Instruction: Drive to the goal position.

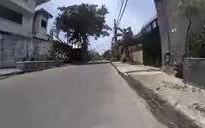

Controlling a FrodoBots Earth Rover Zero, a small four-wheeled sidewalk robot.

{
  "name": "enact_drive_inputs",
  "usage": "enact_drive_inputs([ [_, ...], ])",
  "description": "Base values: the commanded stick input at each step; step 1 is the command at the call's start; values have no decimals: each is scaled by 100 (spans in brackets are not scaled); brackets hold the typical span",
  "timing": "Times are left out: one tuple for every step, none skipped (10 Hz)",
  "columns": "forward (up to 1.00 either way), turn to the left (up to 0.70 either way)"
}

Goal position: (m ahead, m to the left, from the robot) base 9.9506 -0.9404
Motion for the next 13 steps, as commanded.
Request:
enact_drive_inputs([
  [100, 0],
  [100, 0],
  [100, 0],
  [100, 0],
  [100, 0],
  [100, 0],
  [99, 0],
  [98, 0],
  [0, 0],
  [0, 0],
  [0, 0],
  [0, 0],
  [0, 0],
])
